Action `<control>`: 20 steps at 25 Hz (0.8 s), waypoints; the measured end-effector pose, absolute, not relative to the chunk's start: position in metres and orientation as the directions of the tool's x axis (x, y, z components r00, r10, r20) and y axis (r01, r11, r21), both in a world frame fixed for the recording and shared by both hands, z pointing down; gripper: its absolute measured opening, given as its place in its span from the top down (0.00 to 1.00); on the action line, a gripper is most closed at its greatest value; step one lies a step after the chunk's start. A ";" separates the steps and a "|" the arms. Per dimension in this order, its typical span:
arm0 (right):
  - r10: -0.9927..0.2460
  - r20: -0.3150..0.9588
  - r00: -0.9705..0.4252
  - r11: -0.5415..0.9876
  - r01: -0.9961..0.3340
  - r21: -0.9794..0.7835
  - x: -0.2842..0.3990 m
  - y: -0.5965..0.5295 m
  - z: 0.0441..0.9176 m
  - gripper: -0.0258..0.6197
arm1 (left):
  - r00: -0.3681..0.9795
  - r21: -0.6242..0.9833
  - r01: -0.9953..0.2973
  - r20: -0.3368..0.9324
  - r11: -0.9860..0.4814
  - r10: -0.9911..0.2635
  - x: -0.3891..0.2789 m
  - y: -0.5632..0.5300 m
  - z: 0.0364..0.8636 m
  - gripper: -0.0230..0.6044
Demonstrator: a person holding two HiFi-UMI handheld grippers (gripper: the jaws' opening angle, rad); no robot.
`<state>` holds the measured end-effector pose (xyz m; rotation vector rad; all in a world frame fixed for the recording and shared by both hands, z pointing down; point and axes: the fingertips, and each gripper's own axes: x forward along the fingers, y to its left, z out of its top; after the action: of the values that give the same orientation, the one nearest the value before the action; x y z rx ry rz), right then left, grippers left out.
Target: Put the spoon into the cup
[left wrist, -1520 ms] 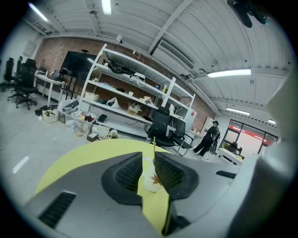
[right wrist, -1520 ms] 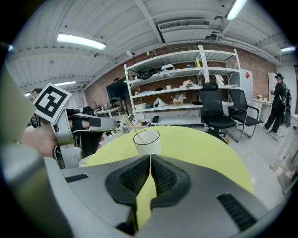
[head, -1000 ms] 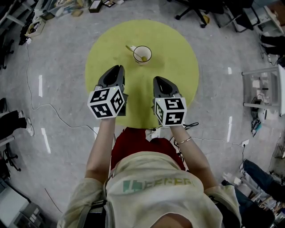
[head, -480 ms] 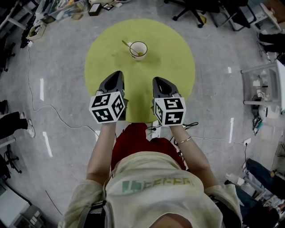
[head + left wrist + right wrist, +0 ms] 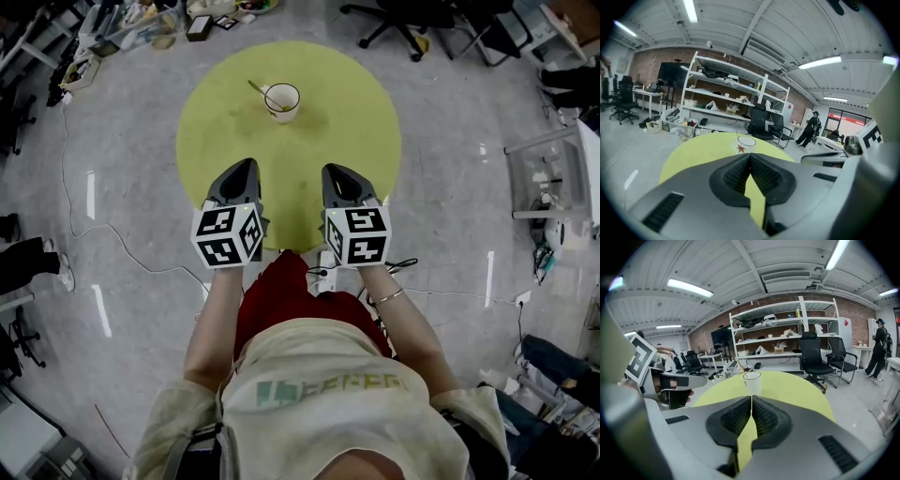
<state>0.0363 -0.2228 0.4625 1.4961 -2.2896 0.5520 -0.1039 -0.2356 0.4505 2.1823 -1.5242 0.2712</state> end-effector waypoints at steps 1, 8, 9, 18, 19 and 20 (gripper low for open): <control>-0.787 0.485 -0.381 0.367 -0.921 -0.129 0.039 -0.220 0.461 0.90 | 0.364 0.251 -0.927 0.412 -0.280 -0.835 -0.102 -0.231 0.449 0.93; -0.803 0.458 -0.382 0.374 -0.921 -0.111 0.049 -0.200 0.447 0.90 | 0.349 0.235 -0.933 0.406 -0.273 -0.844 -0.100 -0.201 0.442 0.93; -0.806 0.452 -0.383 0.377 -0.920 -0.107 0.050 -0.197 0.445 0.91 | 0.347 0.234 -0.934 0.405 -0.271 -0.846 -0.101 -0.198 0.441 0.93; -0.816 0.420 -0.396 0.392 -0.914 -0.100 0.059 -0.172 0.432 0.91 | 0.334 0.223 -0.939 0.400 -0.263 -0.854 -0.098 -0.166 0.432 0.93; -0.818 0.417 -0.396 0.393 -0.914 -0.099 0.059 -0.170 0.430 0.91 | 0.334 0.222 -0.939 0.399 -0.264 -0.854 -0.097 -0.163 0.430 0.93; -0.819 0.414 -0.397 0.393 -0.914 -0.098 0.060 -0.168 0.428 0.91 | 0.335 0.222 -0.939 0.398 -0.264 -0.854 -0.096 -0.161 0.429 0.92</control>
<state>0.0603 -0.1681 0.4284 1.5160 -2.3570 0.4510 -0.0964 -0.1609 0.4286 2.1911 -1.5780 0.2757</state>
